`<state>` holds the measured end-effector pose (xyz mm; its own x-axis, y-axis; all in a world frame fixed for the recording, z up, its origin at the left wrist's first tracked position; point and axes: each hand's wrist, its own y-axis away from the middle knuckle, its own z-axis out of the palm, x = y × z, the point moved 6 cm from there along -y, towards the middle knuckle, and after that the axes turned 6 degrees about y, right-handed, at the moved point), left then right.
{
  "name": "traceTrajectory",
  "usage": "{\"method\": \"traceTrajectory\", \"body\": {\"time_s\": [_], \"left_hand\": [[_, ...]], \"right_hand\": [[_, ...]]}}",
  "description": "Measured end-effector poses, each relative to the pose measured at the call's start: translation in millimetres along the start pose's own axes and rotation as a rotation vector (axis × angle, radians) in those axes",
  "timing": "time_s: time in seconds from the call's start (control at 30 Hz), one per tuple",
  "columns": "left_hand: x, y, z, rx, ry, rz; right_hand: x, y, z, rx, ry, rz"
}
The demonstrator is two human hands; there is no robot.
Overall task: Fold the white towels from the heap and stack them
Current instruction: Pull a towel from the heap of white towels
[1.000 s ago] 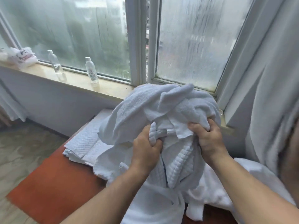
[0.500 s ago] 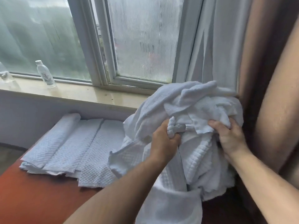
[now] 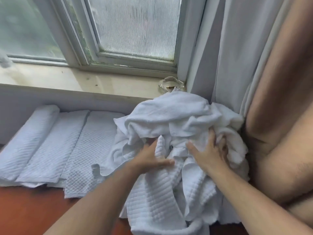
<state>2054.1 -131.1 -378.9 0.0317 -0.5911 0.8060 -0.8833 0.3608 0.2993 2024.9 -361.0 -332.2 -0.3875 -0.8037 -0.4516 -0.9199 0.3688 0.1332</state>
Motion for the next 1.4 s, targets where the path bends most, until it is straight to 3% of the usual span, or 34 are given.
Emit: {"method": "traceTrajectory", "body": {"time_s": [0.07, 0.13, 0.23, 0.43, 0.5, 0.6, 0.63, 0.77, 0.83, 0.9, 0.93, 1.0, 1.03, 1.07, 1.13, 1.23, 1.4], "left_hand": [[-8.7, -4.7, 5.5, -0.197, -0.028, 0.077], [-22.0, -11.6, 11.2, -0.263, -0.115, 0.055], [-32.3, -30.9, 30.5, -0.202, -0.269, -0.004], [-34.1, -75.0, 49.0, -0.065, -0.269, -0.038], [-34.1, -82.7, 48.9, -0.016, -0.258, -0.031], [-34.8, -88.5, 47.5, -0.014, -0.242, -0.019], [-34.1, -84.3, 45.4, -0.027, -0.251, -0.003], [-29.2, -67.5, 26.0, -0.066, -0.232, 0.030], [-28.8, -43.9, 10.5, -0.039, -0.118, 0.085], [-34.3, -14.7, -10.4, 0.087, -0.095, 0.141], [-40.9, 0.2, -26.3, 0.242, -0.153, 0.136], [-62.0, 32.1, -62.5, 0.598, -0.295, 0.010], [-75.2, 45.3, -75.4, 0.689, -0.306, -0.094], [-91.0, 53.7, -82.9, 0.675, -0.261, -0.210], [-117.6, 58.1, -79.2, 0.435, -0.109, -0.347], [-125.8, 56.5, -54.3, 0.138, -0.163, -0.361], [-109.7, 43.6, -33.2, 0.138, -0.012, -0.283]], "right_hand": [[-0.2, -2.1, 10.6, -0.024, 0.047, -0.025], [7.0, -8.5, 19.5, -0.044, 0.097, 0.005], [15.0, -20.7, 37.8, -0.067, 0.198, 0.100], [18.3, -65.5, 76.1, -0.175, 0.427, 0.256], [22.1, -74.9, 86.1, -0.150, 0.365, 0.306], [28.4, -76.4, 84.3, 0.018, 0.005, 0.367], [27.4, -72.3, 79.4, 0.026, 0.016, 0.367], [13.2, -63.9, 62.1, -0.179, 0.419, 0.200], [2.1, -36.0, 49.9, -0.159, 0.555, 0.103], [-12.7, 0.0, 38.3, 0.000, 0.502, 0.006], [-24.3, 18.9, 36.7, 0.063, 0.469, -0.063], [-49.2, 48.8, 48.0, -0.025, 0.373, -0.246], [-57.8, 60.9, 61.0, -0.173, 0.344, -0.320], [-62.5, 72.7, 77.2, -0.346, 0.370, -0.362], [-60.1, 88.5, 102.8, -0.547, 0.593, -0.394], [-58.3, 84.6, 112.8, -0.462, 0.788, -0.351], [-66.7, 64.1, 111.1, -0.434, 0.788, -0.392]]}}
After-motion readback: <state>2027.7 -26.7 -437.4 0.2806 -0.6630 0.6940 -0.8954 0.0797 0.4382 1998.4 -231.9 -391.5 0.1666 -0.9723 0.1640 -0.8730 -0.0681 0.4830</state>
